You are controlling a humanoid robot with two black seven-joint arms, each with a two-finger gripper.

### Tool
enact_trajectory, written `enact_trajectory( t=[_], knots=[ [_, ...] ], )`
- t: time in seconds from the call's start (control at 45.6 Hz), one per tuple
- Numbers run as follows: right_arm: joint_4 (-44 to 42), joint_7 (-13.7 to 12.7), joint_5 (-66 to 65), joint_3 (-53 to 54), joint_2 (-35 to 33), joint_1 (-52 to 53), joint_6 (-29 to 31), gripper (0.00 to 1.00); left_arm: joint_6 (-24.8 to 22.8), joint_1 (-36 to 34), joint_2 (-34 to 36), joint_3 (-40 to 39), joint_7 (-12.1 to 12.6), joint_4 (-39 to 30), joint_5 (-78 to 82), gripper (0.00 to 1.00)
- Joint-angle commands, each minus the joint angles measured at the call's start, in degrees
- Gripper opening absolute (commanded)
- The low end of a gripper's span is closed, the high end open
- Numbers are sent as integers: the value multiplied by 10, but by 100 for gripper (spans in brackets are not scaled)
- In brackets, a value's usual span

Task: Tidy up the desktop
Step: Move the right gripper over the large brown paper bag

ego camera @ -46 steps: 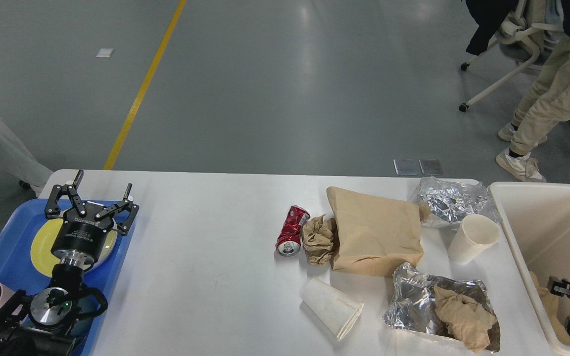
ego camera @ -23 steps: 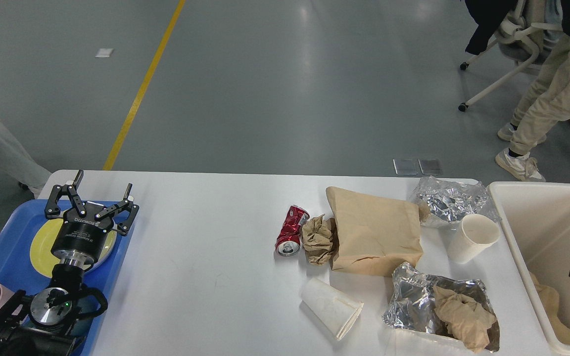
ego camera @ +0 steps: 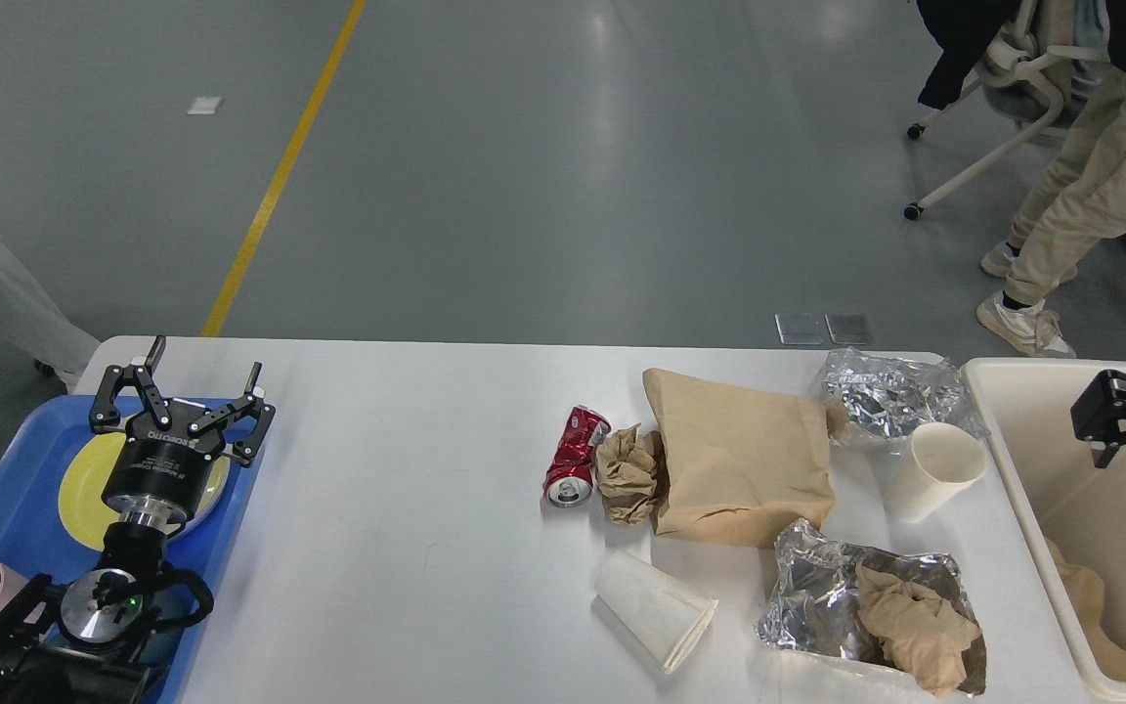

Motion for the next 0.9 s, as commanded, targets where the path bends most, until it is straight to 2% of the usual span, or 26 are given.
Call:
enact_trajectory(
  t=[0.0, 0.088, 0.175, 0.395, 0.724, 0.834, 0.877],
  knots=[
    [90, 0, 2, -5, 40, 107, 27, 100, 0, 0, 0, 0, 0, 0, 0, 96],
    [121, 1, 6, 0, 92, 158, 53, 100, 0, 0, 0, 0, 0, 0, 0, 96],
    [165, 2, 15, 35, 131, 208, 50, 100, 0, 0, 0, 0, 0, 0, 0, 97],
    [258, 2, 56, 130, 165, 283, -3, 99, 0, 0, 0, 0, 0, 0, 0, 97],
    [256, 2, 66, 135, 175, 241, -76, 97, 0, 0, 0, 0, 1, 0, 0, 97],
    [253, 3, 84, 147, 178, 209, -85, 81, -1, 0, 0, 0, 0, 0, 0, 97],
    [248, 3, 83, 154, 181, 194, -98, 81, -1, 0, 0, 0, 0, 0, 0, 97]
  ],
)
